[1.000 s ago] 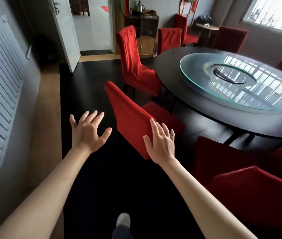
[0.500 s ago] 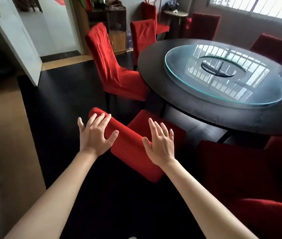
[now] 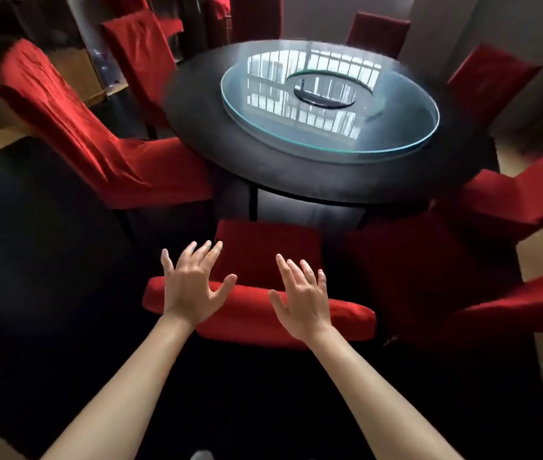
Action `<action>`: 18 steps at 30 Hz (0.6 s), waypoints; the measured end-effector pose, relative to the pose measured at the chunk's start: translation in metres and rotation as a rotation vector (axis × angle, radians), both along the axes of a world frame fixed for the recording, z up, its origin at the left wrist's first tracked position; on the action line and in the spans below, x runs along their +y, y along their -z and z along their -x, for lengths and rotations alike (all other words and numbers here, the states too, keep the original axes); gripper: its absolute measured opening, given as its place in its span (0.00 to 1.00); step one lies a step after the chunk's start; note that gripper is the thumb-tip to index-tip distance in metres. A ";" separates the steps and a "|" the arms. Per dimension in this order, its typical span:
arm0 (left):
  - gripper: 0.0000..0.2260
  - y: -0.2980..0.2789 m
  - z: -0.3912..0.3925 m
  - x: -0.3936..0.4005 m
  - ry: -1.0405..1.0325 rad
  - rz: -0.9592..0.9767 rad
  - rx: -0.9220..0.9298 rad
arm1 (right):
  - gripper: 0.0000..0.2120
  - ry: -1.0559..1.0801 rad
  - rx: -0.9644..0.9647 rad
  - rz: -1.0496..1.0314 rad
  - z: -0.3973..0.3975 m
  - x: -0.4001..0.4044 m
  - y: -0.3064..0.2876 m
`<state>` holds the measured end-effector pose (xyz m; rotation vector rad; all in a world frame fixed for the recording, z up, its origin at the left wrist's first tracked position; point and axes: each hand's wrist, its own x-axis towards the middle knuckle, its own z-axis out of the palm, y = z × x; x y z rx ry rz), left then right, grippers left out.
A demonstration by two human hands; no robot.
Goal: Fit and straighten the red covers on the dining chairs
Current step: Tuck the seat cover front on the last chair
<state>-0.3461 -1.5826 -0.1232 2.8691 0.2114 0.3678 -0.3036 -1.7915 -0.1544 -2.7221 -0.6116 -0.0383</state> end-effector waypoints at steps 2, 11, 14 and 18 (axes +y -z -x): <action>0.34 0.011 -0.006 0.009 0.030 0.022 0.044 | 0.32 0.037 0.032 0.051 -0.002 0.005 0.008; 0.34 0.043 -0.018 0.017 0.100 0.048 0.129 | 0.33 0.073 0.110 0.184 -0.003 0.005 0.030; 0.34 0.053 -0.019 0.017 0.099 0.058 0.150 | 0.34 0.065 0.119 0.196 -0.005 0.004 0.033; 0.32 0.066 -0.020 0.019 0.106 0.046 0.128 | 0.32 0.127 0.128 0.263 -0.002 0.004 0.041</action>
